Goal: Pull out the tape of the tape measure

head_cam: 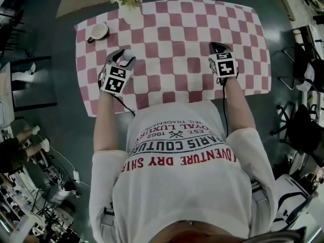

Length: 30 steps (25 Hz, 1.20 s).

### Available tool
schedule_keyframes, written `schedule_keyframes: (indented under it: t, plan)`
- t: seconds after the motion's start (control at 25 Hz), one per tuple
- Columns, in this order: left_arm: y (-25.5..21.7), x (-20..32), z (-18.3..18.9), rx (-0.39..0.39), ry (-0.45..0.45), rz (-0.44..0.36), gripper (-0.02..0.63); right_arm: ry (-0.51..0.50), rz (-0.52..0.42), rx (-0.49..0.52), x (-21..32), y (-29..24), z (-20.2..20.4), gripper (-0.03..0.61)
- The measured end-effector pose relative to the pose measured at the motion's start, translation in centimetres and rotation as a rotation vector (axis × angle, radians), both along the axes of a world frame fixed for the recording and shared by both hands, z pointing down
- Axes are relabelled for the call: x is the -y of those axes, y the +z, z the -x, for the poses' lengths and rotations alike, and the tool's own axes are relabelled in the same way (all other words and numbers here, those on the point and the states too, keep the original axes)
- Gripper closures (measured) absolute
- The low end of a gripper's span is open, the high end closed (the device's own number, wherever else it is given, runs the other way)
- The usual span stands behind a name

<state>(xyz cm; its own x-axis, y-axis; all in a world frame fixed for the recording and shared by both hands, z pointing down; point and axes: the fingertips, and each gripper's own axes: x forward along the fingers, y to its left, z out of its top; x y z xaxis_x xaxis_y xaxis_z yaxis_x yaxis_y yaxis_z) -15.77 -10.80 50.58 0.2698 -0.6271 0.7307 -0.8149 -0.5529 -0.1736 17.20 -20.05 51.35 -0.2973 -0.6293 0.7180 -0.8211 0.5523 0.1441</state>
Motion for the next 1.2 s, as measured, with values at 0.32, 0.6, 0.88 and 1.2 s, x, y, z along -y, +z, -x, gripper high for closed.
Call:
schedule_keyframes:
  t: [0.32, 0.6, 0.88, 1.2]
  plan:
    - [0.4, 0.1, 0.5, -0.001, 0.001, 0.005, 0.382, 0.028, 0.005, -0.015, 0.3, 0.2, -1.2, 0.546]
    - [0.4, 0.3, 2.6, -0.053, -0.085, 0.006, 0.382, 0.076, 0.020, 0.010, 1.0, 0.5, -2.8, 0.546]
    - [0.8, 0.3, 1.5, -0.058, -0.060, 0.011, 0.382, 0.014, 0.034, 0.045, 0.1, 1.3, -0.3, 0.546]
    - [1.6, 0.0, 1.4, -0.052, -0.055, 0.048, 0.381, -0.002, 0.067, 0.050, -0.8, 2.3, 1.3, 0.546]
